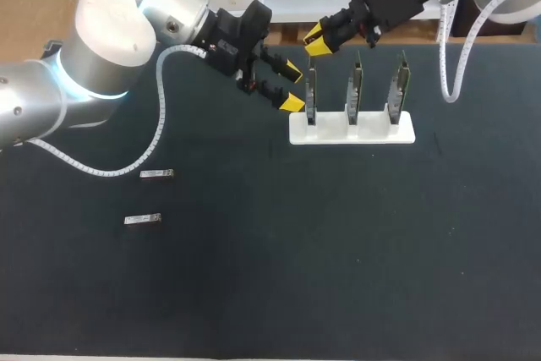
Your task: Pick up the optical module with the left hand, and insert it into the network port with the right hand.
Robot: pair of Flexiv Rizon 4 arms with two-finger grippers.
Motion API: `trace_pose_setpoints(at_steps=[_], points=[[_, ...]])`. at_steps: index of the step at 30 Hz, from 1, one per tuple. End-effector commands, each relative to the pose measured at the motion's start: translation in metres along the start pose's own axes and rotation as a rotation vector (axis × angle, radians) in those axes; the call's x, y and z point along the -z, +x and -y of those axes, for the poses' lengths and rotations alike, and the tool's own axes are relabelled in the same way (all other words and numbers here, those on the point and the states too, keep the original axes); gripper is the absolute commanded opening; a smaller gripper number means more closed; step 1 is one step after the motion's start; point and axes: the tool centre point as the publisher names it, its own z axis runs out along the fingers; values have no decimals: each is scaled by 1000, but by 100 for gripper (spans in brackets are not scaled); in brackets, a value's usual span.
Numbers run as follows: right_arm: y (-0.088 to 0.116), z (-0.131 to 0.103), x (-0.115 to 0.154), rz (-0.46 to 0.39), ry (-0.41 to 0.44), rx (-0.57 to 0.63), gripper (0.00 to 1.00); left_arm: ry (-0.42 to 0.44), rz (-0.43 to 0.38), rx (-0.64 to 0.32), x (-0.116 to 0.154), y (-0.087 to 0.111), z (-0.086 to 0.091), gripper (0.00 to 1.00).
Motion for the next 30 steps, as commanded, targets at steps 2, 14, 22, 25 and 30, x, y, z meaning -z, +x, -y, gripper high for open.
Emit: trace_pose_setpoints(at_steps=[2,14,22,25,30], points=[[2,-4,-1,-8,6,-7,0,-6,-2,2,0,0,2,100],[8,-6,-5,-22,1,-24,0,-6,-2,2,0,0,2,100],[10,-7,-7,-22,-7,-32,69,-6,-2,2,0,0,2,100],[8,-8,-6,-14,-9,-36,100,-6,-2,2,0,0,2,100],[1,-7,1,15,-30,-48,100,-6,-2,2,0,0,2,100]])
